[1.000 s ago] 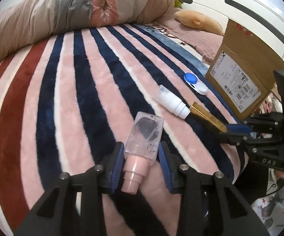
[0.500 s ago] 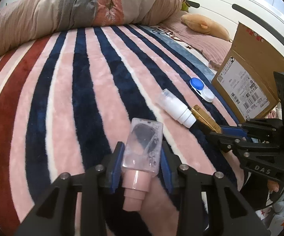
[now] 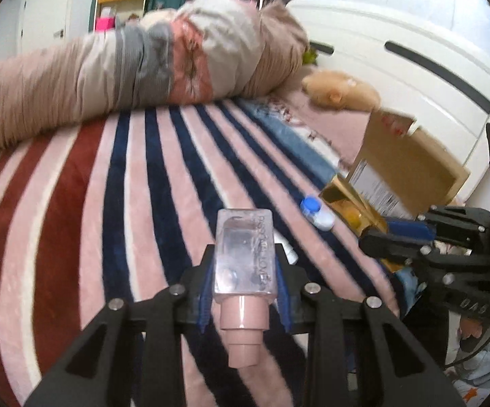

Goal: Organize rigid objects
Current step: 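Lift both held items and carry them toward the cardboard box, then lower the gold tube and clear bottle into the box and open both grippers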

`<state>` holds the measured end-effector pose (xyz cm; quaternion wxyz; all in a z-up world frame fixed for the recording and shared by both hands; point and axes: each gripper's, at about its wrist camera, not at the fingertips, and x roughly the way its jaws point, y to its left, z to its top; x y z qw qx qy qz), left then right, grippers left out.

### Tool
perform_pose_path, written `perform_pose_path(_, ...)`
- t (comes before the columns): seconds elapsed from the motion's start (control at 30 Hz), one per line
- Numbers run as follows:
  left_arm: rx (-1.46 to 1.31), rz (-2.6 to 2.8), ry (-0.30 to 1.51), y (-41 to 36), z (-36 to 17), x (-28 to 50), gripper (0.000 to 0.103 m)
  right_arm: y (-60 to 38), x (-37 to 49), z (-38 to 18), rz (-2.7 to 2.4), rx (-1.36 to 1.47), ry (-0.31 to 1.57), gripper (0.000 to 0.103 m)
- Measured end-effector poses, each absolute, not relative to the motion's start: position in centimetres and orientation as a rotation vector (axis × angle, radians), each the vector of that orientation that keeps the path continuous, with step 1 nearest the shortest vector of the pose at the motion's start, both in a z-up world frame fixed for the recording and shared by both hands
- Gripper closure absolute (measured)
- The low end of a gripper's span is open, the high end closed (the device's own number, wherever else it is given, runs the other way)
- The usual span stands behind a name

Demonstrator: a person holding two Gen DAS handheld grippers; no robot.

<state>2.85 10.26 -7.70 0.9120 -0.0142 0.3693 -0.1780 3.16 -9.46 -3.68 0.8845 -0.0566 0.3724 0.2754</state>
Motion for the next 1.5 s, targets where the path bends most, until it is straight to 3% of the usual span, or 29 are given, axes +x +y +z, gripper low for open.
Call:
perform_pose_path(0.3, 0.009, -0.487, 0.649, 5.5, -1.0, 3.2, 0.075, -17.0, 1.2, 4.3, 0.386, -0.111, 0.533, 0.09)
perform_pose_path(0.63, 0.126, -0.657, 0.635, -6.9, 2.7, 5.9, 0.075, -28.7, 4.0, 1.3, 0.146, -0.054, 0.688, 0.089)
perform_pose_path(1.0, 0.277, -0.748, 0.774, -18.3, 1.0, 9.7, 0.075, -31.6, 4.9, -1.7, 0.165, -0.109, 0.753, 0.089)
perform_pose_path(1.5, 0.35, -0.747, 0.904, -21.4, -1.8, 12.2, 0.075, -32.2, 5.1, -1.8, 0.177, -0.086, 0.747, 0.089)
